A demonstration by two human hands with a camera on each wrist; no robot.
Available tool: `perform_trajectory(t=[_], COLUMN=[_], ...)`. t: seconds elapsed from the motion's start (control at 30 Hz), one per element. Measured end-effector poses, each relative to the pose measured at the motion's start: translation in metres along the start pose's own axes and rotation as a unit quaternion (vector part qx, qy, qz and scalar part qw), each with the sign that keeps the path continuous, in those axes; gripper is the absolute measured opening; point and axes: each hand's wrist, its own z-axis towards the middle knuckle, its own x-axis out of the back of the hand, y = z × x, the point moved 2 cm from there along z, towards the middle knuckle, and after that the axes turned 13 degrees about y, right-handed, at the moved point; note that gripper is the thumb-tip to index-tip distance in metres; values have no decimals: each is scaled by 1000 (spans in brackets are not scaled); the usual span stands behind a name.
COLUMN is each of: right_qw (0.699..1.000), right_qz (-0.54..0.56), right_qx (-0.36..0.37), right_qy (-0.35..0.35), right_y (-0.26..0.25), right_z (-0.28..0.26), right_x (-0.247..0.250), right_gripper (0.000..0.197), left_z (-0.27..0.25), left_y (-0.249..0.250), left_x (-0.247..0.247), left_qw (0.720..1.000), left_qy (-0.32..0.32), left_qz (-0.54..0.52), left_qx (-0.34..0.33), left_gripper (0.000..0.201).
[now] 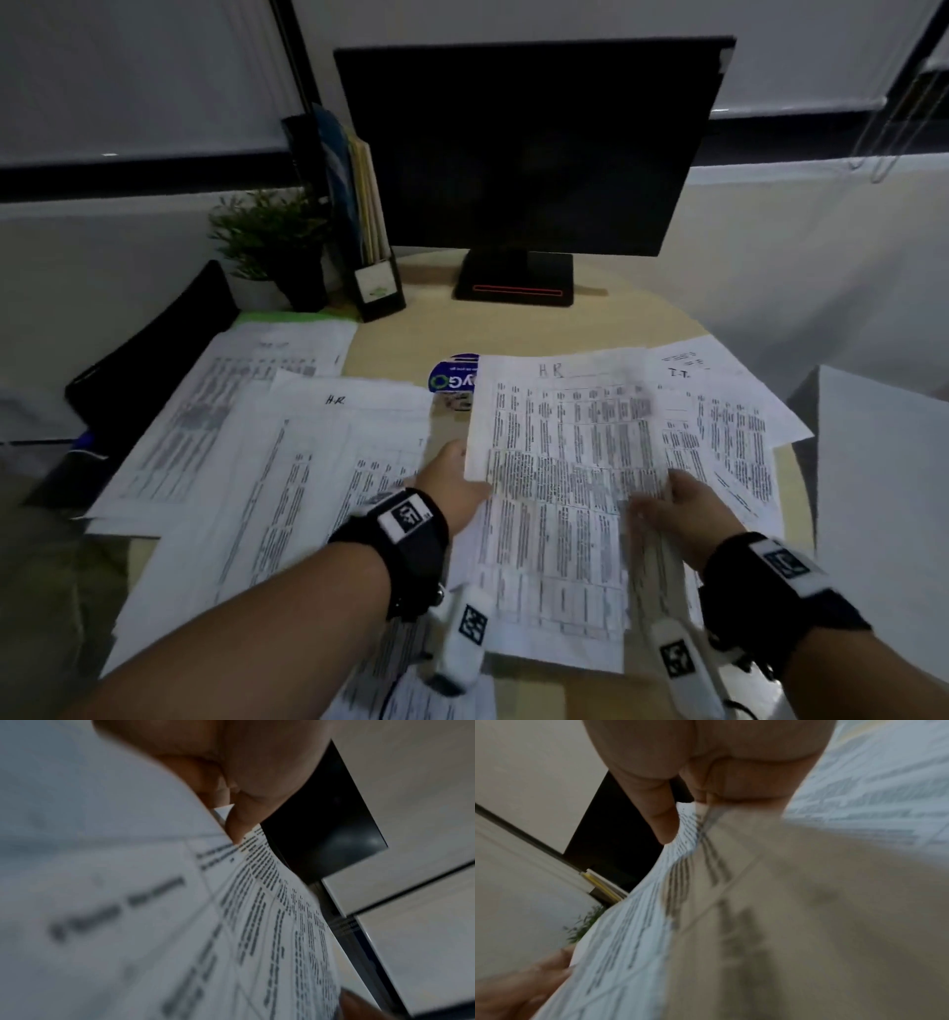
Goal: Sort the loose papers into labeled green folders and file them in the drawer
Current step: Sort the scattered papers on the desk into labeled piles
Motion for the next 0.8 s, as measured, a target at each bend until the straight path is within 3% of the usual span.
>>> perform_trajectory(t=[0.1, 0.27, 0.43, 0.5, 0.63, 0.77, 0.8], right_qw=[995, 979, 965, 956, 940, 912, 905], right_qz=[43, -134, -227, -268, -330, -407, -421], right_qx=[-51, -21, 11, 21, 27, -7, -25], right_qy=[-79, -150, -131, -119, -77, 54, 56], right_y=[-14, -27, -50, -58, -65, -50, -42], right_z=[-8, -43, -72, -76, -75, -63, -59], right_x=[-29, -90, -133, -145, -155, -123, -114], right_gripper=[27, 55, 59, 51, 41, 61, 65], left_z=[8, 36, 68, 70, 58, 48, 48], left_y=[-7, -61, -142, -160, -156, -138, -133], left_x=[42, 109, 132, 131, 128, 131, 132], left_qw=[995, 980, 977, 979, 982, 985, 986], left_qy=[89, 189, 139, 123, 144, 140, 137], left_qz=[-36, 12, 92, 90, 57, 53, 47], left_qx=[8, 64, 131, 133, 106, 89, 78], left_gripper=[42, 42, 49, 37, 29, 43, 45])
